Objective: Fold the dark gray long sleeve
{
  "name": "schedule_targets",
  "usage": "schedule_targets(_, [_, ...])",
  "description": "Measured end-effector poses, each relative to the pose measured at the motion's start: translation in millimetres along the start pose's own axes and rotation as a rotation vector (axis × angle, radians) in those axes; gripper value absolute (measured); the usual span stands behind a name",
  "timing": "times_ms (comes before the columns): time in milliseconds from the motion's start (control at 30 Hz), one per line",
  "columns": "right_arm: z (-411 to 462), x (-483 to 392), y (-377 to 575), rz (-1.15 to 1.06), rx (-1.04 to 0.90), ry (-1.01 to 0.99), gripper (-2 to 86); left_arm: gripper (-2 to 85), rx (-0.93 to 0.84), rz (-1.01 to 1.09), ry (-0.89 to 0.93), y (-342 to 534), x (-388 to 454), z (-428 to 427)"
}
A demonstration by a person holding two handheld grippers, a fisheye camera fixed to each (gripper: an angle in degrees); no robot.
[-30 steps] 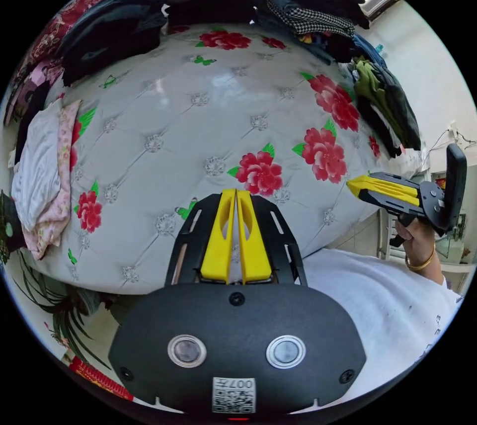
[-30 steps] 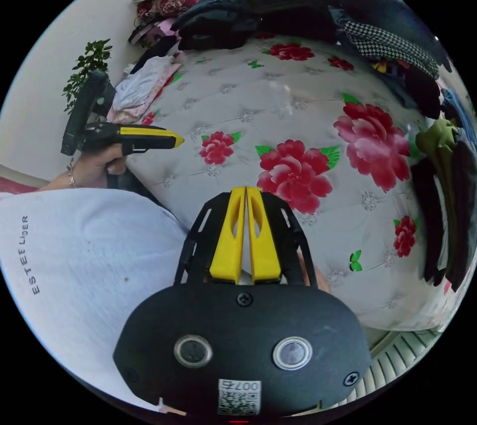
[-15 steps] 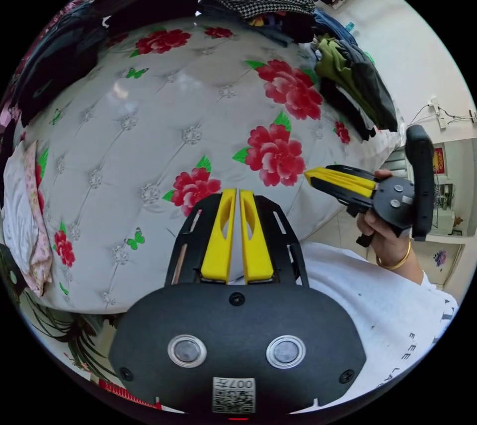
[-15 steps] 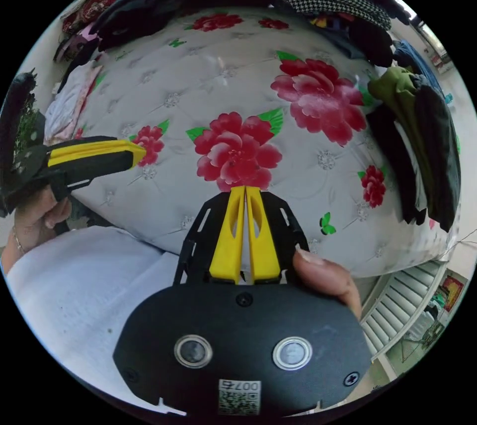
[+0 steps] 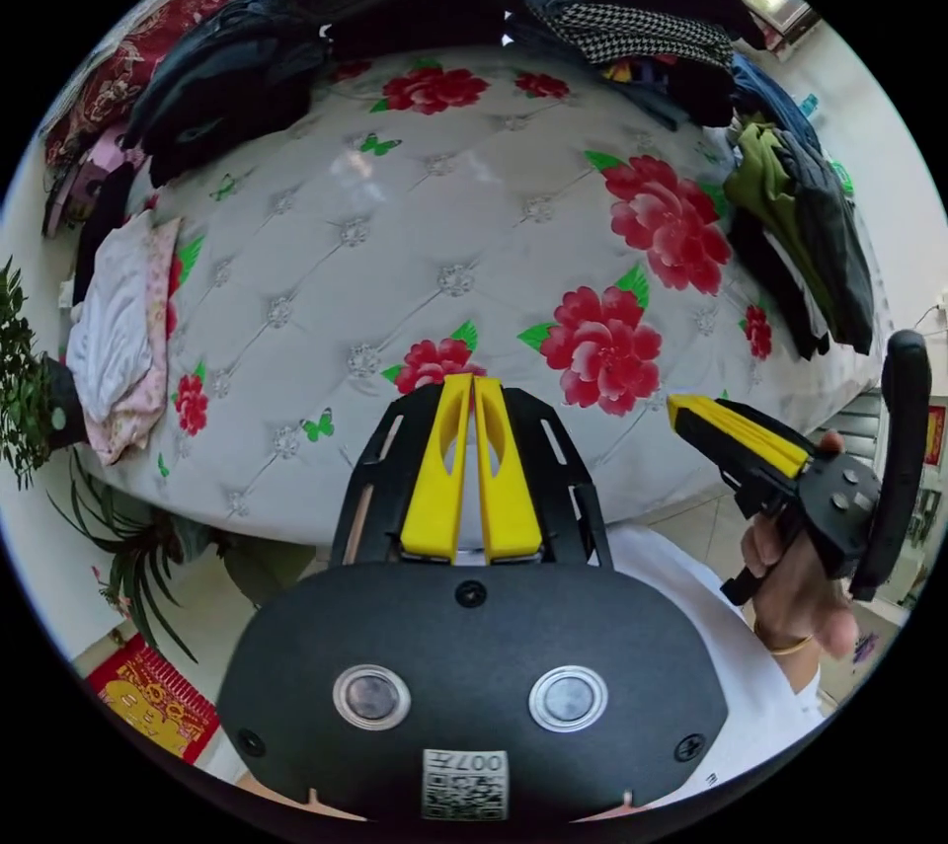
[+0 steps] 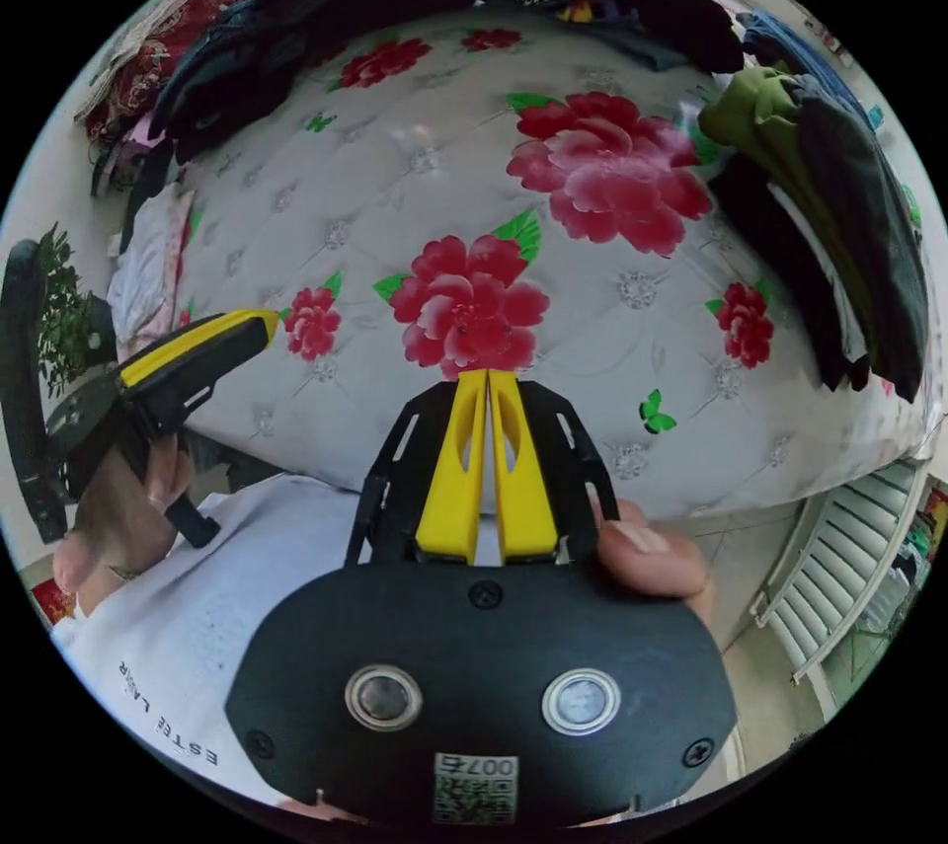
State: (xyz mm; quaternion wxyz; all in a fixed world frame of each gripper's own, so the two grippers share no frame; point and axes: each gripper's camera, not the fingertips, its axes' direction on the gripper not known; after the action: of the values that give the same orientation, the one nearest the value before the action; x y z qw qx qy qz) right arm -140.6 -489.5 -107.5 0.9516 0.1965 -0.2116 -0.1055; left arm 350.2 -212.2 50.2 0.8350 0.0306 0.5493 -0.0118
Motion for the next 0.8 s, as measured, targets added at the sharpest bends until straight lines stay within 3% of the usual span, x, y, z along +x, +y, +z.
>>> schedule_targets(200, [-0.8, -21.9, -3.3, 0.101, 0.002, 0.289, -0.2, 0.5, 0.073, 0.004, -0.075, 17.1, 7.8, -21.0])
schedule_targets(367, [-7.4, -43.7, 2.4, 0.051, 0.012, 0.170, -0.2, 6.1, 0.151, 0.027, -0.120, 31.8, 13.1, -42.7])
schedule_targets(800, [-28.6, -98.3, 24.3, 0.040, 0.104, 0.208, -0.2, 8.9, 0.241, 0.040, -0.085, 65.8, 16.2, -101.6])
